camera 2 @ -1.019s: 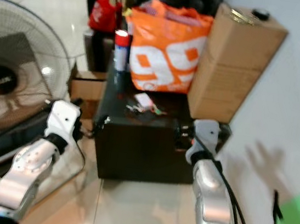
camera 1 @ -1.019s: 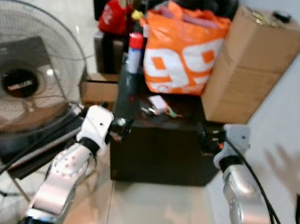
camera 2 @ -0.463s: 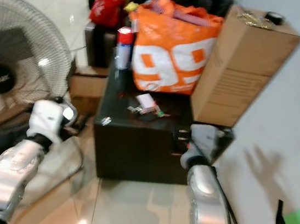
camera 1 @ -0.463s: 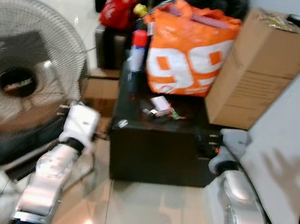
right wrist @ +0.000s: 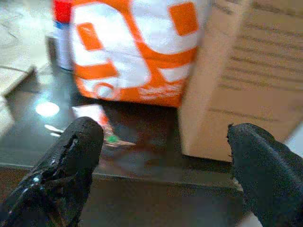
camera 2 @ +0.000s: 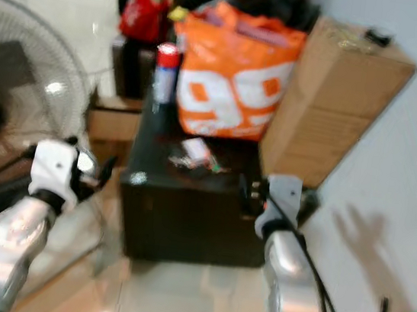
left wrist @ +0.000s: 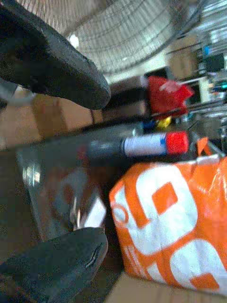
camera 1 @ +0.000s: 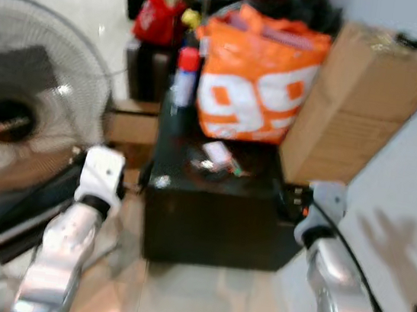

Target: Hang keys on a hook

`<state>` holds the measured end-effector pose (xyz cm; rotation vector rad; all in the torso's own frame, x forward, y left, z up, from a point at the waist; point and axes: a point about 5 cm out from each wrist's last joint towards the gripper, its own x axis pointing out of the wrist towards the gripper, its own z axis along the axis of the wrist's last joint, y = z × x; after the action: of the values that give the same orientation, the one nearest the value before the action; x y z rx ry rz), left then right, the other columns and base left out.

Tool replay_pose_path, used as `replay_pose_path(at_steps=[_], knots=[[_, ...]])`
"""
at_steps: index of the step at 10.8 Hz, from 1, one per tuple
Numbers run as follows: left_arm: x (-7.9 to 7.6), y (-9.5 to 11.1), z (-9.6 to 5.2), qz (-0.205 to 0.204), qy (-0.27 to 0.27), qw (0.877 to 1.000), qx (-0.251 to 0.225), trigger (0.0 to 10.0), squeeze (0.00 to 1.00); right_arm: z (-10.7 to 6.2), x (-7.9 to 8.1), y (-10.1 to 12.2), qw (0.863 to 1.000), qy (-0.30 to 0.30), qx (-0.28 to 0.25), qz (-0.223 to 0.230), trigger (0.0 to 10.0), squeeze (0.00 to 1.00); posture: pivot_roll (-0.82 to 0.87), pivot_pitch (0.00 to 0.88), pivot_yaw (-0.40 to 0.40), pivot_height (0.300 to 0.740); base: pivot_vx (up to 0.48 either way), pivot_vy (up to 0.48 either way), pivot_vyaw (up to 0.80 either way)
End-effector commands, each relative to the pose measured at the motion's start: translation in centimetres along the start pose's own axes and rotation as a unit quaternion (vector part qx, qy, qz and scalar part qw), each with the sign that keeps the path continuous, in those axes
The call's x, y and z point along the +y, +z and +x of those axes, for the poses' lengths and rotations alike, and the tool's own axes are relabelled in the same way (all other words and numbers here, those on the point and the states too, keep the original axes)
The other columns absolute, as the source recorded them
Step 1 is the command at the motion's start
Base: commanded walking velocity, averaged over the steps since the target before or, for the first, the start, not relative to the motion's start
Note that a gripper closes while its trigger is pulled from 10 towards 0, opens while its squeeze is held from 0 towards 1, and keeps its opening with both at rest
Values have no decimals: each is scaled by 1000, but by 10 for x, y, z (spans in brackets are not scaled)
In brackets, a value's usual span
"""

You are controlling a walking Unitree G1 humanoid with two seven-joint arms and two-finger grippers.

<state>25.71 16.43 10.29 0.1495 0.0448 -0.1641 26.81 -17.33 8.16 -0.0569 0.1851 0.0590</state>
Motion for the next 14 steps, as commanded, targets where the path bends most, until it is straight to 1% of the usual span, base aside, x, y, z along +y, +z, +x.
replay_pose_path(at_steps=[1,2,4,5,9,12,14], knots=[[5,4,0,6,7,1000,-6,10000,0,2,2,2,1000,5,-2,3,10000,0,9,0,-79,740,382,0,0],[7,5,5,7,8,1000,-8,10000,0,7,3,7,1000,1,-7,3,10000,0,9,0,-82,740,382,0,0],[9,7,7,8,11,1000,-10,10000,0,9,4,8,1000,4,-8,1,10000,0,7,0,-78,740,388,0,0],[8,7,8,10,9,1000,-10,10000,0,9,4,8,1000,2,-11,7,10000,0,12,0,-78,740,386,0,0],[9,8,8,18,4,1000,-12,10000,0,8,4,7,1000,0,-10,-6,10000,0,5,0,-81,740,384,0,0],[9,7,7,26,-7,1000,-8,10000,0,8,4,7,1000,-2,-11,-4,10000,0,3,0,-76,740,386,0,0],[8,6,6,30,-11,999,-6,10000,0,7,2,5,1000,-5,-6,-16,10000,0,3,0,-78,740,379,0,0]])
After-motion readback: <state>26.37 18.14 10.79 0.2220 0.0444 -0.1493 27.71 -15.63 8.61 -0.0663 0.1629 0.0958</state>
